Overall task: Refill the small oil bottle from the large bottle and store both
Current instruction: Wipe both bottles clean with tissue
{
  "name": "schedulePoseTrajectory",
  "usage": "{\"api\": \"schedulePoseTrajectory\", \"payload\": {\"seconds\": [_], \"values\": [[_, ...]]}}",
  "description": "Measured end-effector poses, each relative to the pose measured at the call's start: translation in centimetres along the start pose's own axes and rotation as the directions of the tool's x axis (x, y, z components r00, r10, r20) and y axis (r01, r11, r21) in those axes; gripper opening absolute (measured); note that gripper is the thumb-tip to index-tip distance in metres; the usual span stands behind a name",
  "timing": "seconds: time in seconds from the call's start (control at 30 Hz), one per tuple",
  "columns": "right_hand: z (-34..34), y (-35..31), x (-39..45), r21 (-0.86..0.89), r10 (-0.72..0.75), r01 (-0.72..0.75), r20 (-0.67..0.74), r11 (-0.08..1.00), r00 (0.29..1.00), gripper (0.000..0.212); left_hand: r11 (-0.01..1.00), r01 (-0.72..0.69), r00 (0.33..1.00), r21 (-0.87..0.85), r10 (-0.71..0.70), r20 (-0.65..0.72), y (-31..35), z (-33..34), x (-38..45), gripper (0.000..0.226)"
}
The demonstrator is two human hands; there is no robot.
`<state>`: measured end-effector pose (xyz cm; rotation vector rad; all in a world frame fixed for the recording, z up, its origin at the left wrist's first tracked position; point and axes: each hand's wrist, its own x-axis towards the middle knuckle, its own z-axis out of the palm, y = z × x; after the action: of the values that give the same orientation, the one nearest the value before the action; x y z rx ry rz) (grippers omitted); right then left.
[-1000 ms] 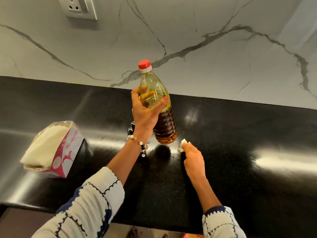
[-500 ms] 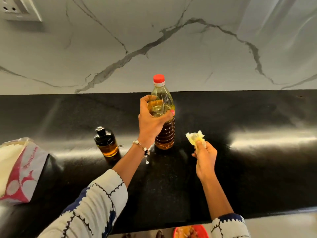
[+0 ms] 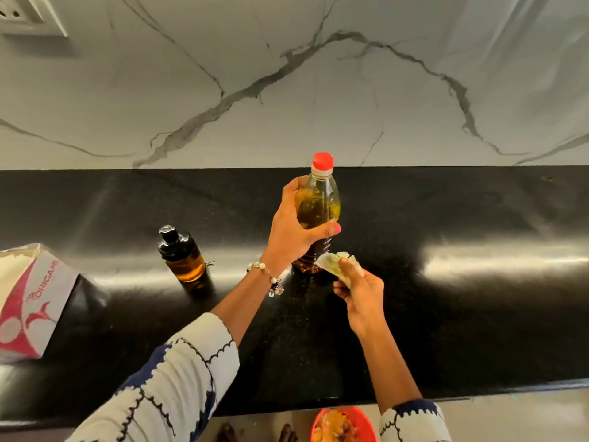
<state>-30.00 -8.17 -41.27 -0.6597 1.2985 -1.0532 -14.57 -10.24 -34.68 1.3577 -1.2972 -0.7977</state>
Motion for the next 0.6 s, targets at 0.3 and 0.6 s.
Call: {"api": "schedulePoseTrajectory", "payload": {"seconds": [0.3,0.6], "values": [[9.5,1.8,-3.8,-0.11,0.069,-0.022,0.44,0.994,0.895,0.023,0.992,0.005,0.944,0.124,0.036,-0.328,-0.9,-8.4,-4.6,0.029],[20.6,0.7,-5.2,-0.231,-0.222,0.305,0.326,0.924,0.919,0.019,0.973,0.033,0.791,0.23,0.115,-0.601,-2.1,-20.9,-7.4,0.009]]}}
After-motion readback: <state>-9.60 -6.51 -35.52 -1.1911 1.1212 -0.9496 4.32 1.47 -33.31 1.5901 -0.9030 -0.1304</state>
